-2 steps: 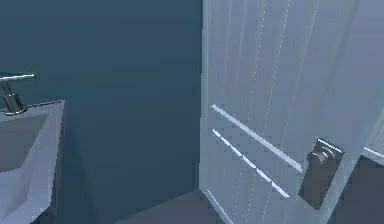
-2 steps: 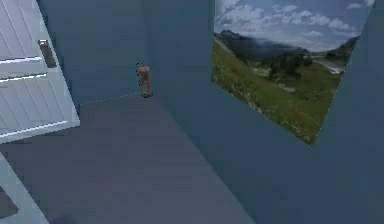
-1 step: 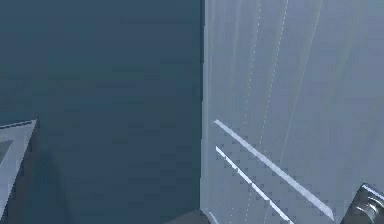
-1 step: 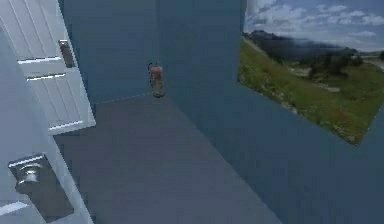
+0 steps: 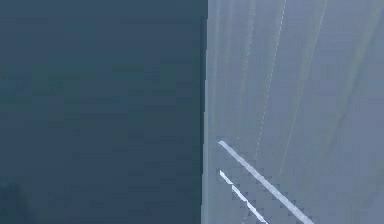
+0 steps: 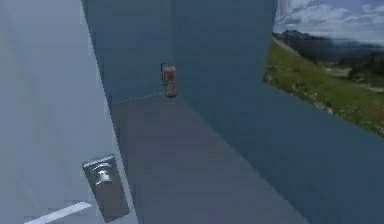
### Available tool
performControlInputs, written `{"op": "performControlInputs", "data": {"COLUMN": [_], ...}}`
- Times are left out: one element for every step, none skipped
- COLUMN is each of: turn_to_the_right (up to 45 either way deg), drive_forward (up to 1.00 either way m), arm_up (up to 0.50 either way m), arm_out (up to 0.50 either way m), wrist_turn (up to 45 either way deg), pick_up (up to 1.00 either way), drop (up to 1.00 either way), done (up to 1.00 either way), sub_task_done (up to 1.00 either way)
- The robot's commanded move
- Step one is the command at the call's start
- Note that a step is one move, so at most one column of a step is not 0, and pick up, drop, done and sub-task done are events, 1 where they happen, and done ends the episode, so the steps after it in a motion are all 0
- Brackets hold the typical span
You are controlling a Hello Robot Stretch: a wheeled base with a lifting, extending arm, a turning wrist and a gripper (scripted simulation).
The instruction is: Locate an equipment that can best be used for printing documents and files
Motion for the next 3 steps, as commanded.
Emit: {"op": "performControlInputs", "data": {"turn_to_the_right": [45.0,45.0,45.0], "drive_forward": [0.0,0.0,0.0], "arm_up": [0.0,0.0,0.0], "arm_out": [0.0,0.0,0.0], "wrist_turn": [0.0,0.0,0.0], "pick_up": [0.0,0.0,0.0], "drop": [0.0,0.0,0.0], "done": [0.0,0.0,0.0], "sub_task_done": [0.0,0.0,0.0]}}
